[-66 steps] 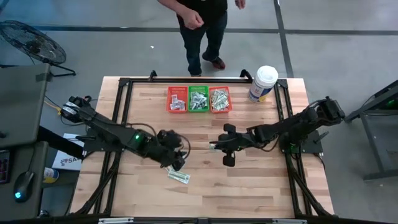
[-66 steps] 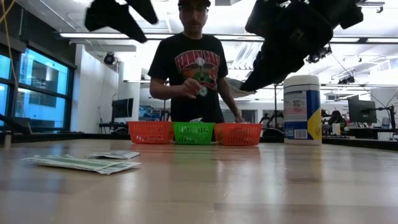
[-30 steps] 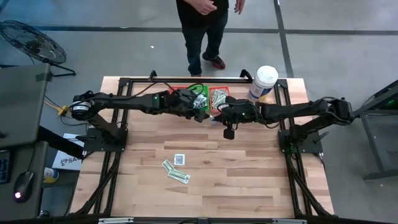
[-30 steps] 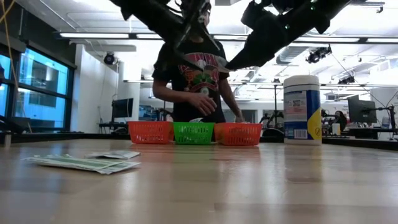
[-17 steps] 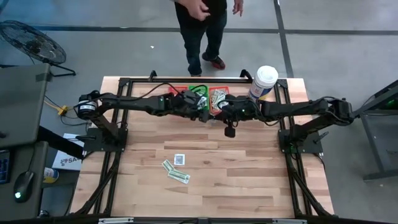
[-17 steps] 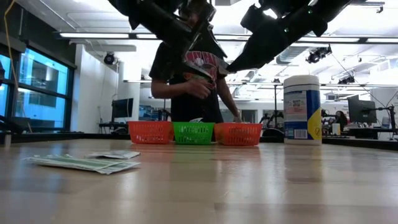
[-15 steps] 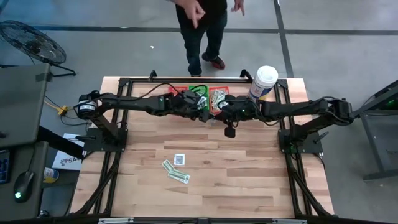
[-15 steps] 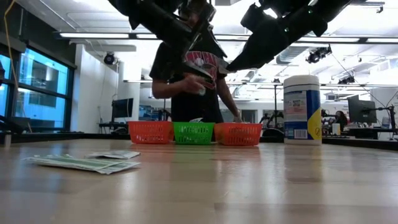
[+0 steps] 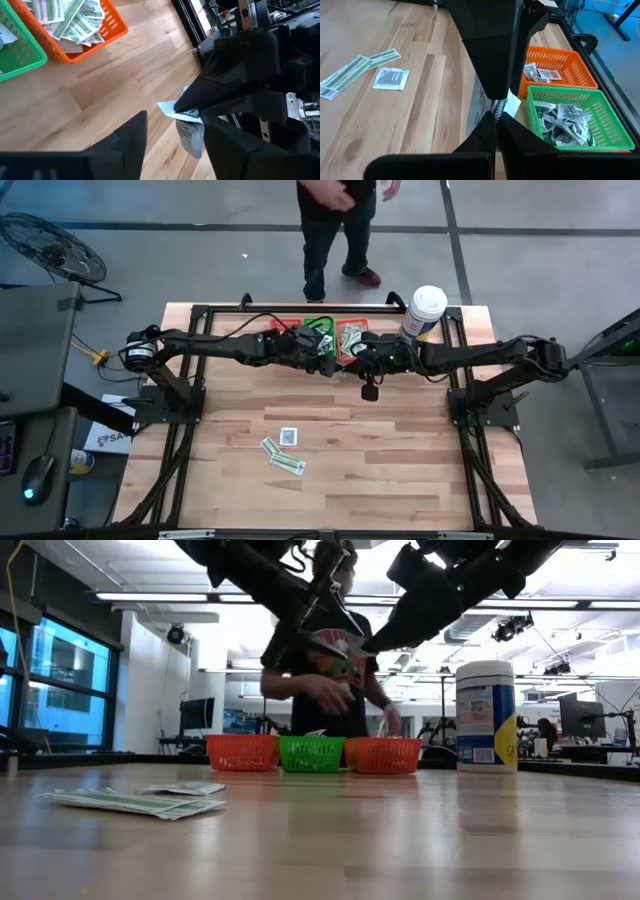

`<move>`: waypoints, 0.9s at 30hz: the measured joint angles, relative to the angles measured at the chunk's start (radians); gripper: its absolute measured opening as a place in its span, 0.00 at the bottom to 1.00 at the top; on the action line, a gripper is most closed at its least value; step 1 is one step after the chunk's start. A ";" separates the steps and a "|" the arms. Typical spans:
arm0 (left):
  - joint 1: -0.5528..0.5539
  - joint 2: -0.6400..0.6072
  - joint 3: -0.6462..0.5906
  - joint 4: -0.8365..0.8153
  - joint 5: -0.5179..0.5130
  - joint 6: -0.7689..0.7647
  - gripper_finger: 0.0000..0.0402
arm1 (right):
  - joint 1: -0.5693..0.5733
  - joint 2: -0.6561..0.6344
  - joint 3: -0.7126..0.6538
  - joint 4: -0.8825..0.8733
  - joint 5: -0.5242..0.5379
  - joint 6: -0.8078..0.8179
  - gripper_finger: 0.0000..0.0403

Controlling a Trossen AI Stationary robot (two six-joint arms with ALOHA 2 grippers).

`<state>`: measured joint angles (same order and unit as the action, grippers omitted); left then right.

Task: Pick & Place First Aid Supplies
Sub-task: Put the right towelette pack into the green bin

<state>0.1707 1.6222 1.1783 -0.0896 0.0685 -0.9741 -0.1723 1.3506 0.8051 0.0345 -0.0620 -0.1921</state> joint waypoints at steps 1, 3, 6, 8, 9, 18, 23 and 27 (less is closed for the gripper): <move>0.000 0.002 0.000 0.002 0.005 0.000 0.43 | 0.000 0.000 0.000 0.002 0.000 0.000 0.00; 0.000 0.015 0.001 0.029 0.019 0.000 0.39 | 0.000 0.000 0.000 0.013 0.001 0.000 0.00; 0.000 0.017 0.001 0.045 0.038 -0.001 0.35 | 0.000 0.000 0.000 0.021 0.001 0.000 0.00; 0.000 0.027 0.002 0.055 0.038 0.000 0.34 | 0.000 0.000 0.000 0.022 0.000 0.000 0.00; 0.000 0.031 0.002 0.052 0.038 0.000 0.34 | 0.000 0.000 0.000 0.010 -0.001 0.000 0.00; -0.001 0.032 0.001 0.042 0.023 0.004 0.24 | 0.000 0.000 -0.001 -0.011 0.000 0.000 0.00; -0.002 0.032 0.001 0.042 0.023 0.021 0.05 | 0.000 0.000 0.000 -0.016 0.000 0.000 0.00; -0.002 0.032 0.001 0.042 0.023 0.035 0.03 | 0.000 0.000 0.000 -0.016 0.000 -0.005 0.00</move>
<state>0.1692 1.6539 1.1797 -0.0475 0.0914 -0.9395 -0.1726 1.3506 0.8047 0.0184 -0.0624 -0.1974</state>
